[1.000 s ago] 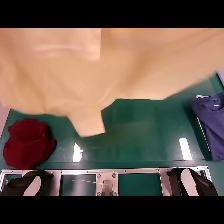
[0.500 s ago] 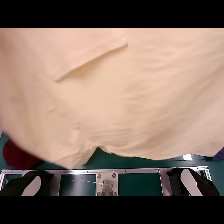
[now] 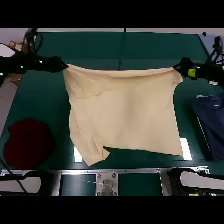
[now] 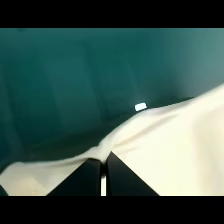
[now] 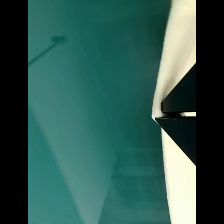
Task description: Fold the shirts.
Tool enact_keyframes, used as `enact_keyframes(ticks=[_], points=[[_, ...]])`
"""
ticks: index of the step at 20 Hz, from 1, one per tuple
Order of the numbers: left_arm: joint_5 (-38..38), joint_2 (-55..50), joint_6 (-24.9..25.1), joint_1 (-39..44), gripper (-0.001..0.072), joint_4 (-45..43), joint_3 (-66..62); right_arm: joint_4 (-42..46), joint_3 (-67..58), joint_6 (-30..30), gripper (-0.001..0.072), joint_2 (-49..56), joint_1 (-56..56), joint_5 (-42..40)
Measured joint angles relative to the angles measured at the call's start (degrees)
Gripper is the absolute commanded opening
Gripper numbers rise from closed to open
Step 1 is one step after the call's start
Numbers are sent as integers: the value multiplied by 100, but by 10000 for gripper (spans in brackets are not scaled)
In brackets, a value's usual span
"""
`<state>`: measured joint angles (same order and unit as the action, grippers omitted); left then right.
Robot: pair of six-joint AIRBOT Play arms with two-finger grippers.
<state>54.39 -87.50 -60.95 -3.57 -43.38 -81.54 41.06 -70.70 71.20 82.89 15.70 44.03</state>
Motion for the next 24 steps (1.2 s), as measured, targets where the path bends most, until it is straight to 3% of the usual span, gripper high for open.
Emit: enact_keyframes(ticks=[6,11,14,24], points=[[-1510,-763,-22,157,26,162,-79,-146,-1207,-68,16,1816,-118,-280],[-1884,-863,-20,177,26,142,-306,-74,-2105,-87,16,2273,-125,-175],[-1447,-883,-59,146,26,-146,-374,289,-2420,-68,15,2341,-31,466],[1263,-879,-935,96,26,-1506,-417,1867,-2811,256,15,2369,190,3298]])
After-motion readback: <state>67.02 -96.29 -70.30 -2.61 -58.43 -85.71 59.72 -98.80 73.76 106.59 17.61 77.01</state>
